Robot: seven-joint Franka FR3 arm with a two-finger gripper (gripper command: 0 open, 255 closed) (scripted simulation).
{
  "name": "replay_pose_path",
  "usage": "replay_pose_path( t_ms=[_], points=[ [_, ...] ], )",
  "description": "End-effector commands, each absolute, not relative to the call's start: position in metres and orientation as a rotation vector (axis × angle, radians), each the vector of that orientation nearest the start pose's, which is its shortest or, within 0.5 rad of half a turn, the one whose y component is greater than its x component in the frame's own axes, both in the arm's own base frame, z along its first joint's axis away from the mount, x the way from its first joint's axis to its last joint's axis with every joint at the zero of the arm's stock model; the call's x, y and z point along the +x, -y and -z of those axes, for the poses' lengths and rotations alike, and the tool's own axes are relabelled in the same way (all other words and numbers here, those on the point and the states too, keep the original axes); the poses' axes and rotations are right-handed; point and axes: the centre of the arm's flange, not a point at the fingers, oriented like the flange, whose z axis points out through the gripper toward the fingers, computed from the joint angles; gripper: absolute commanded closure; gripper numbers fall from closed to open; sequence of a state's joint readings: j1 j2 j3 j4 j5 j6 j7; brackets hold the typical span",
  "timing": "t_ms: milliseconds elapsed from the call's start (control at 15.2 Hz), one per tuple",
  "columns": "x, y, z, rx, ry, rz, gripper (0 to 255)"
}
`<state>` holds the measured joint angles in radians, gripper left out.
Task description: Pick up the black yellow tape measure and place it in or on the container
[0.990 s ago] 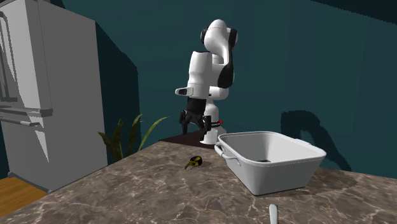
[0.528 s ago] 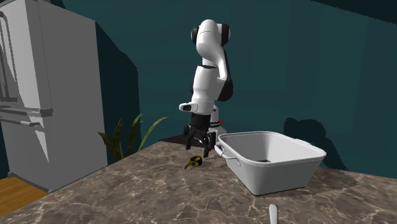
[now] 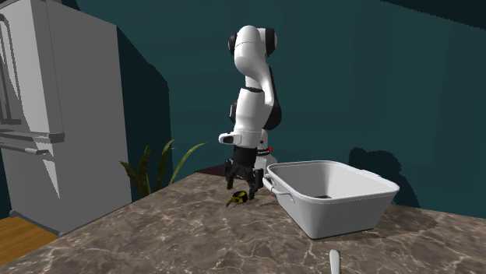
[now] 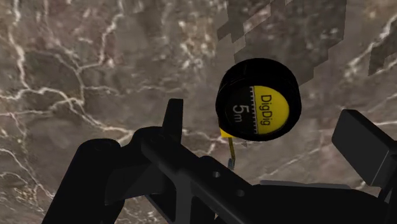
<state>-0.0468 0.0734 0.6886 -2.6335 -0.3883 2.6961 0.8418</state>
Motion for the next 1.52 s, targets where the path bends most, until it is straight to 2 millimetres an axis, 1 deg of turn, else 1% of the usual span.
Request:
replay_pose_path(
  t_ms=[0, 132, 198, 792, 1452],
  points=[
    [0.333, -0.27, -0.227, -3.21, 0.239, 0.149, 0],
    [0.333, -0.27, -0.227, -3.21, 0.239, 0.149, 0],
    [0.333, -0.27, -0.227, -3.21, 0.239, 0.149, 255],
    [0.333, -0.27, -0.227, -3.21, 0.239, 0.149, 255],
    [0.333, -0.27, -0.28, -3.21, 0.239, 0.149, 255]
  ],
)
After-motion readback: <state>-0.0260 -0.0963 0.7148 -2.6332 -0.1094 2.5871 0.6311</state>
